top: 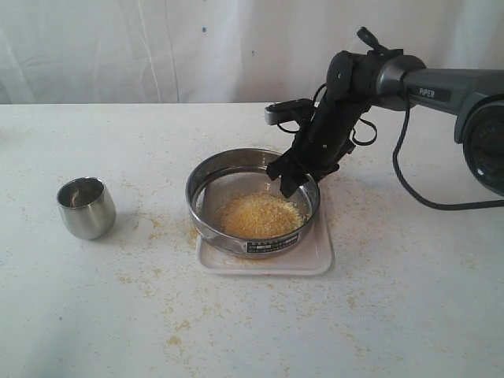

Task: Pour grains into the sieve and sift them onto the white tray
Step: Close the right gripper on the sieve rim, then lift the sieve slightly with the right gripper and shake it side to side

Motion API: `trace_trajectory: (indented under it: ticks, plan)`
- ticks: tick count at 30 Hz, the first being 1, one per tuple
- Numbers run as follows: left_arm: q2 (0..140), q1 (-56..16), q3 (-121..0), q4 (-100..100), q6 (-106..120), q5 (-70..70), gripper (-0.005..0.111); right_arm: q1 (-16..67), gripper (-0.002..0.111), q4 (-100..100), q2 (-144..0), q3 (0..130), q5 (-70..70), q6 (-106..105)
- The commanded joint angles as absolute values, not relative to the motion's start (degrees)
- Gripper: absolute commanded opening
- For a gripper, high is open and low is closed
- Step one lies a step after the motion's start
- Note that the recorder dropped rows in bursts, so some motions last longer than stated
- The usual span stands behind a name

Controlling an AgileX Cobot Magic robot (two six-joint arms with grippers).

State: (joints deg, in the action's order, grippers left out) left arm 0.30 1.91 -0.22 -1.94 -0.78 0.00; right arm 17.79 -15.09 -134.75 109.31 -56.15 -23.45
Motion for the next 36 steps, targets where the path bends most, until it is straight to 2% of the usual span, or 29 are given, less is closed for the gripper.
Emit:
trace_trajectory:
  ticks: [1,15,23,30,36]
  plan:
    - [0.0,2.09,0.0,-2.3,-1.31,-0.35,0.0,17.79,0.04,-14.32,-134.67,109.59,-56.92,-23.58]
    - [0.0,2.09,0.0,-2.3,-1.31,-0.35,0.0,17.79,0.011,-14.32,-134.67,109.59,-58.1,-22.27]
    - [0.0,2.09,0.0,-2.3,-1.31,-0.35,0.0,17.79,0.009,-14.32,-134.24,111.51,-60.12,-19.08]
    - [0.0,2.09,0.0,-2.3,-1.31,-0.35,0.0,17.79,0.0,-14.32,-131.77,116.14,-63.53,-17.79]
    - [0.0,2.09,0.0,-2.3,-1.31,-0.35,0.0,17.79,0.0,-14.32,-131.11,116.65,-66.25,-17.79]
